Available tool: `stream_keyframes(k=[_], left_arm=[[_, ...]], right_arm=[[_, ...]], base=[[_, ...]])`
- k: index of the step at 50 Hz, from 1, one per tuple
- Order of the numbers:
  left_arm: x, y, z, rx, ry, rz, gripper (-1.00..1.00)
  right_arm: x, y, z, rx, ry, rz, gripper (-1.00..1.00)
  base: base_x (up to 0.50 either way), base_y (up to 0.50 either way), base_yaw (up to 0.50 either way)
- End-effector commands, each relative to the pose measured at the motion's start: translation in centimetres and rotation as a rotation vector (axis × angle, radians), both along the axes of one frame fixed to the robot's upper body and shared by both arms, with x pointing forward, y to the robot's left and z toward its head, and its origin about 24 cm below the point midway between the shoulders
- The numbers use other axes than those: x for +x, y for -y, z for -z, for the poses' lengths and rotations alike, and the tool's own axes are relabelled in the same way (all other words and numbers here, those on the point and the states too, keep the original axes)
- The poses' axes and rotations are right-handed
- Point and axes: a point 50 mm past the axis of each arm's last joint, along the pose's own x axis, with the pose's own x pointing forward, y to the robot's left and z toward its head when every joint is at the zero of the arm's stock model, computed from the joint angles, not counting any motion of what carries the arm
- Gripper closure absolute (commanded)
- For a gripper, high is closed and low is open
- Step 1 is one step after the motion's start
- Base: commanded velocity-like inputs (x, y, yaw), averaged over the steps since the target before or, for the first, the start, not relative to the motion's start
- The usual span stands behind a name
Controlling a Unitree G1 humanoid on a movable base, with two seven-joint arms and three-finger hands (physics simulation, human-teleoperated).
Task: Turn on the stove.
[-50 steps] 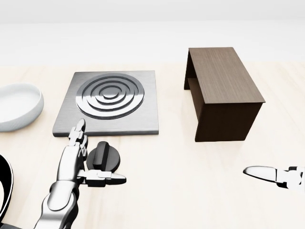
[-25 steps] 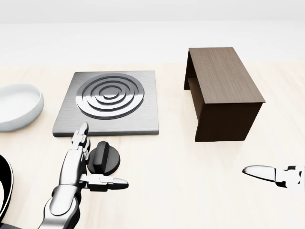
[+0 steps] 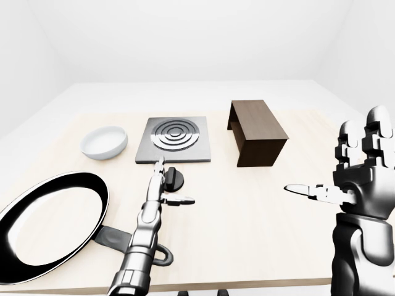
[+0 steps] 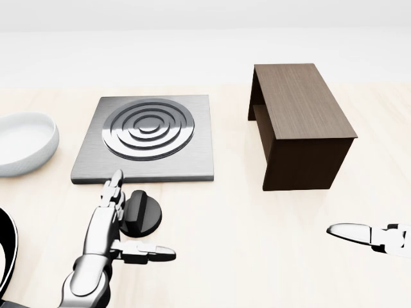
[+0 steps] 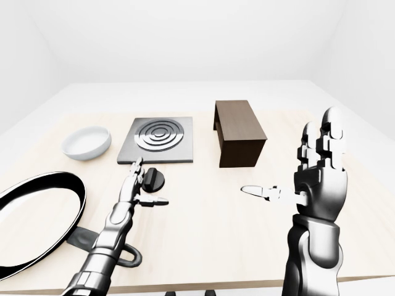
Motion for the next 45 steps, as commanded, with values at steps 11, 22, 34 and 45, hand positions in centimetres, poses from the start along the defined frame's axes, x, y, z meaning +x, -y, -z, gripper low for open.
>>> stream_keyframes(k=[11,22,34,45], left_arm=[[-0.5,0.0,0.3,-0.034,-0.004,-0.012,-1.0],[-1.1,0.3,0.7,-0.03,-0.019,0.001,-1.0],[-1.6,0.6,1.2,-0.025,-0.033,0.013,-1.0],[-2.1,1.2,0.6,-0.027,0.0,0.037,-1.0]], right_arm=[[0.1,0.0,0.0,-0.004,-0.001,0.008,-1.0],[0.1,-0.1,-0.2,-0.006,0.007,0.008,-1.0],[0.0,-0.1,-0.2,-0.005,0.006,0.008,-1.0],[0.0,-0.1,-0.1,-0.004,0.005,0.009,-1.0]], base=[[0.0,0.0,0.0],[0.0,0.0,0.0],[0.0,0.0,0.0],[0.0,0.0,0.0]])
